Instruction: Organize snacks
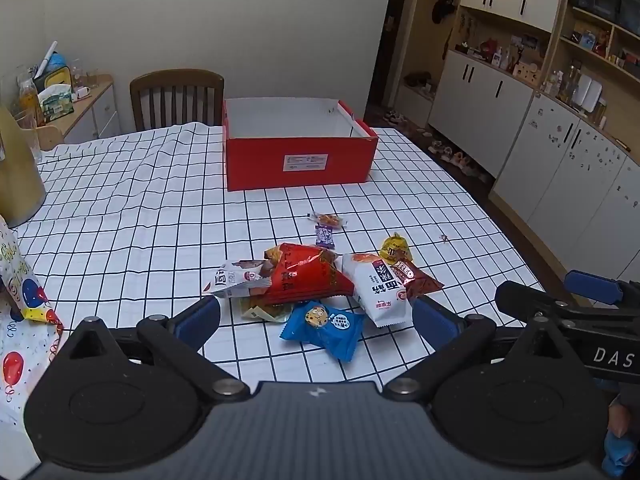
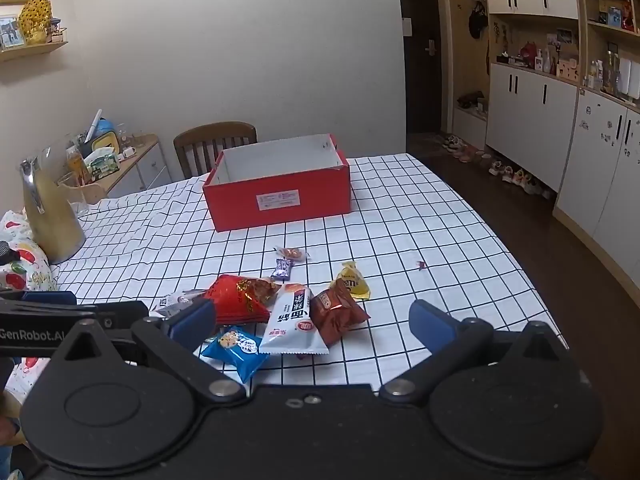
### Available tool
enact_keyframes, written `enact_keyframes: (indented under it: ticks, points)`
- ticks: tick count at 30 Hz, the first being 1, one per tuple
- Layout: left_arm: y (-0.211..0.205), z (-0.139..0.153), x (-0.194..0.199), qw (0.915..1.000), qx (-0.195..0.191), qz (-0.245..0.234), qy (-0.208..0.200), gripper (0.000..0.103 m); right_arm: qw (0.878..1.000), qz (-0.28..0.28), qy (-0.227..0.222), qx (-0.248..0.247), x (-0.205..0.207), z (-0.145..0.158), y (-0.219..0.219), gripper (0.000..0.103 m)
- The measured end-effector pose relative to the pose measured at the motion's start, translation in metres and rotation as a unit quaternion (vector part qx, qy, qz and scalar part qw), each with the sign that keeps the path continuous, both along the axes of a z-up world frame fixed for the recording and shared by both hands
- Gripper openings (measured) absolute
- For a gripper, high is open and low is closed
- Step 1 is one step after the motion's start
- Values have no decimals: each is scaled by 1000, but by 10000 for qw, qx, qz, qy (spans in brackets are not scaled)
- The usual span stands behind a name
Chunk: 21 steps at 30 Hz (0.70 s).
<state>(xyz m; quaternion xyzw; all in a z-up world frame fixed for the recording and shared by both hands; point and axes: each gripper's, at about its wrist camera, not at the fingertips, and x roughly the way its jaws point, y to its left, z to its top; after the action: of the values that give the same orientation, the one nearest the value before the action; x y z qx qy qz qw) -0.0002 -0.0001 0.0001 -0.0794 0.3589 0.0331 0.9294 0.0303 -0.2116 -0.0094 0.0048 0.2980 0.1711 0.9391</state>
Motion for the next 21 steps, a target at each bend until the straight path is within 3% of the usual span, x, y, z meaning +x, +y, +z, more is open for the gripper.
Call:
enact_keyframes:
  ticks: [4,21]
  points:
    - [0,1,-1,10000,16,-5,-30,103,9997,-19,-237,12,-4,1,-1,103]
    - [-7,11,-10,9996,104,-84,-237,103,9995,-86,-294,7,-11,3,-3,103]
